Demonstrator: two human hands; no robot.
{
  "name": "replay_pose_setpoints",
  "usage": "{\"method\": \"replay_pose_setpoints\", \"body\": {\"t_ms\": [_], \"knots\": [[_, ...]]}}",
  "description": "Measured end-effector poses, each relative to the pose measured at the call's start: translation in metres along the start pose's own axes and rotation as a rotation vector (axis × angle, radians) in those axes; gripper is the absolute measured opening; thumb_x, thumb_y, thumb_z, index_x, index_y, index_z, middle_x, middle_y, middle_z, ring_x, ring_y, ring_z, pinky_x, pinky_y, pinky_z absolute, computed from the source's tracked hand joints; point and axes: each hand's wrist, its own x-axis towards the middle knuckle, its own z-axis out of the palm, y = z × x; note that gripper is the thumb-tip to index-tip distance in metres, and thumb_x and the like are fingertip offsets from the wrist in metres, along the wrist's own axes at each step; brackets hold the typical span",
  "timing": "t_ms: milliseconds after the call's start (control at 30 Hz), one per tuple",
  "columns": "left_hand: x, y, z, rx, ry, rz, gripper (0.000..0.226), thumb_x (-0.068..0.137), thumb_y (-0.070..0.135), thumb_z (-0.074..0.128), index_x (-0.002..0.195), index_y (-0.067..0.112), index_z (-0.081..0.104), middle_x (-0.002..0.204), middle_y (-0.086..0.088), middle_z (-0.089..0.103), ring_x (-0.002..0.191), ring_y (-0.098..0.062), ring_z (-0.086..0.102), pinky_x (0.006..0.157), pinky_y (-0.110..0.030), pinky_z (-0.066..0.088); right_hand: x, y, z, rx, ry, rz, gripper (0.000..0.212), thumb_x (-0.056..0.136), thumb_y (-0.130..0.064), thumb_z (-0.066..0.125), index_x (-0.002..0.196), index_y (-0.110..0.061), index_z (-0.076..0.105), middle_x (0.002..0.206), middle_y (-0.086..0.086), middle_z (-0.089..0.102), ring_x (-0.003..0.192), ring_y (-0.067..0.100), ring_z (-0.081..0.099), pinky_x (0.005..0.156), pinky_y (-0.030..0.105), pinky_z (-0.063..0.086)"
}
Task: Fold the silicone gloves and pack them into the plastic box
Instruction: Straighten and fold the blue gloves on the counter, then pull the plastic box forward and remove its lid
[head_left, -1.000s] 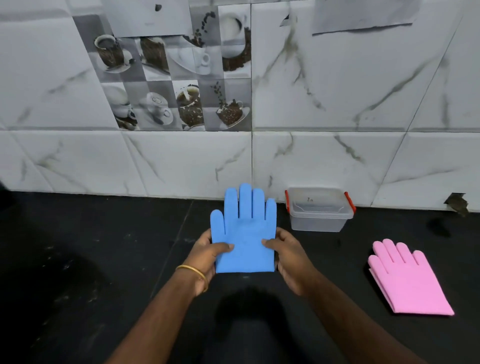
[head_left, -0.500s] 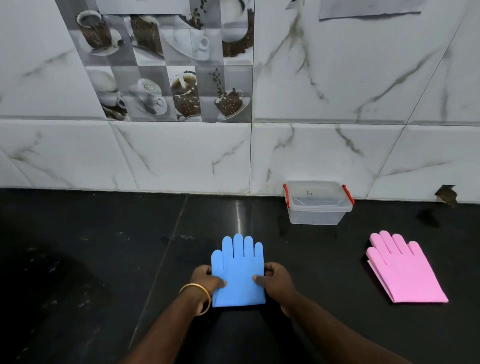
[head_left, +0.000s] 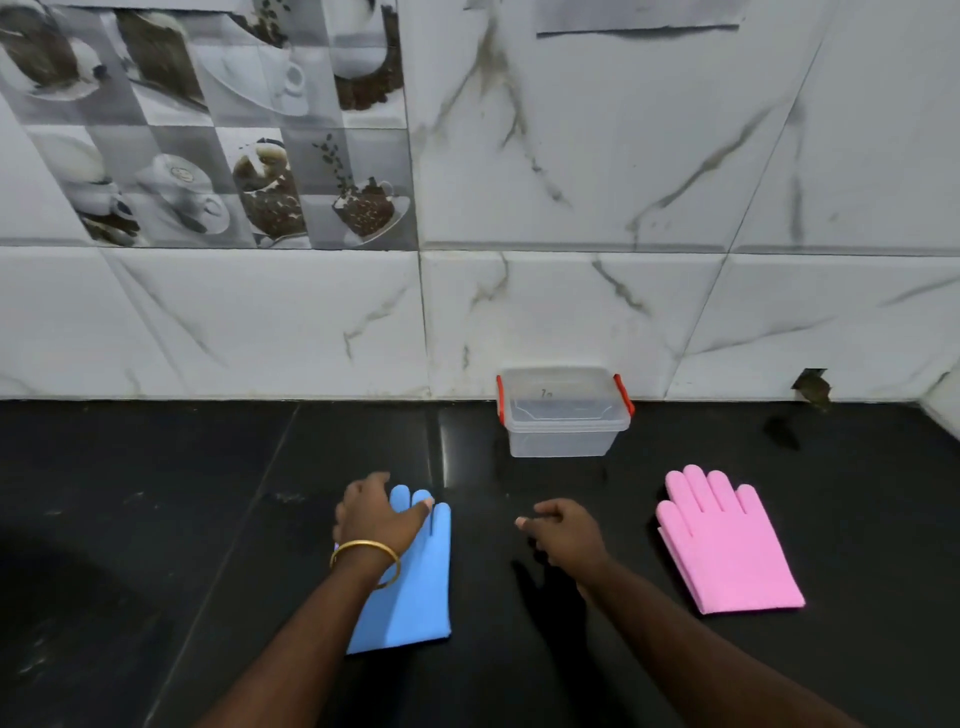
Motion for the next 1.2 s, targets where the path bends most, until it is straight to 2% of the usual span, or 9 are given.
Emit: {"method": "replay_pose_setpoints", "body": {"t_ms": [133,200,267,333,400,467,533,767,1200], "knots": [[0.006,0.06,0.028,-0.062,0.056,0.165,0.066,0.077,0.045,0.074,0.131,0.012,0.054,0.136,-0.012,0.052,0.128,-0.032,0.046,0.106,-0.041,0.036,0.043,-0.013,-0.057,0.026,0.236,-0.066,0.038,0.083,-0.029,0.076,0.115,-0.015,0.062,0.096,0.0,0.069,0.086,0.014,0.064,0.081,0.034,0.055],[0.015,0.089,0.045,-0.146,0.018,0.211,0.063,0.084,0.037,0.07,0.134,0.004,0.049,0.137,-0.018,0.051,0.131,-0.032,0.044,0.109,-0.036,0.031,0.065,-0.024,-0.08,-0.003,0.361,-0.159,0.038,0.085,-0.034,0.072,0.116,-0.015,0.059,0.107,0.005,0.068,0.09,0.015,0.062,0.081,0.032,0.05],[0.027,0.112,0.06,-0.137,-0.01,0.245,0.065,0.093,0.037,0.058,0.142,-0.002,0.037,0.148,-0.022,0.04,0.14,-0.032,0.033,0.114,-0.035,0.023,0.085,-0.034,-0.095,-0.098,0.446,-0.28,0.055,0.086,-0.043,0.069,0.128,-0.013,0.053,0.126,0.01,0.062,0.11,0.025,0.06,0.091,0.036,0.047],[0.042,0.131,0.075,-0.031,-0.039,0.282,0.073,0.098,0.042,0.045,0.149,-0.004,0.021,0.158,-0.024,0.021,0.148,-0.033,0.015,0.119,-0.038,0.013,0.105,-0.043,-0.104,-0.258,0.438,-0.355,0.075,0.088,-0.054,0.061,0.145,-0.011,0.038,0.149,0.014,0.045,0.137,0.033,0.042,0.11,0.044,0.036],[0.057,0.147,0.087,0.062,-0.043,0.317,0.079,0.098,0.048,0.039,0.152,-0.002,0.011,0.161,-0.022,0.008,0.15,-0.033,0.006,0.121,-0.042,0.01,0.125,-0.051,-0.108,-0.463,0.386,-0.393,0.085,0.09,-0.062,0.051,0.155,-0.017,0.02,0.163,0.013,0.02,0.15,0.035,0.018,0.118,0.048,0.021],[0.069,0.16,0.095,0.134,-0.065,0.335,0.082,0.097,0.053,0.035,0.154,0.003,0.004,0.162,-0.019,-0.002,0.15,-0.033,0.001,0.12,-0.045,0.011,0.14,-0.056,-0.108,-0.608,0.334,-0.405,0.086,0.091,-0.065,0.044,0.157,-0.023,0.009,0.166,0.011,0.004,0.152,0.036,0.004,0.12,0.05,0.013],[0.079,0.172,0.104,0.225,-0.09,0.355,0.083,0.097,0.054,0.033,0.154,0.004,-0.002,0.162,-0.017,-0.009,0.15,-0.033,-0.003,0.121,-0.048,0.012,0.153,-0.059,-0.106,-0.686,0.306,-0.41,0.082,0.094,-0.064,0.038,0.158,-0.025,0.006,0.166,0.01,0.0,0.152,0.036,-0.001,0.121,0.05,0.009],[0.09,0.181,0.116,0.293,-0.141,0.319,0.084,0.097,0.056,0.031,0.153,0.003,-0.003,0.163,-0.013,-0.008,0.15,-0.034,0.004,0.118,-0.051,0.021,0.167,-0.055,-0.096,-0.726,0.304,-0.41,0.078,0.093,-0.065,0.041,0.155,-0.021,0.022,0.165,0.01,0.012,0.15,0.038,0.011,0.119,0.051,0.02],[0.013,0.129,0.094,0.36,-0.163,0.328,0.083,0.097,0.057,0.028,0.154,0.005,-0.004,0.163,-0.012,-0.01,0.149,-0.035,0.009,0.119,-0.045,0.022,0.073,-0.019,-0.087,-0.779,0.273,-0.403,0.078,0.093,-0.066,0.038,0.155,-0.02,0.023,0.165,0.01,0.011,0.149,0.041,0.013,0.119,0.052,0.024]]}}
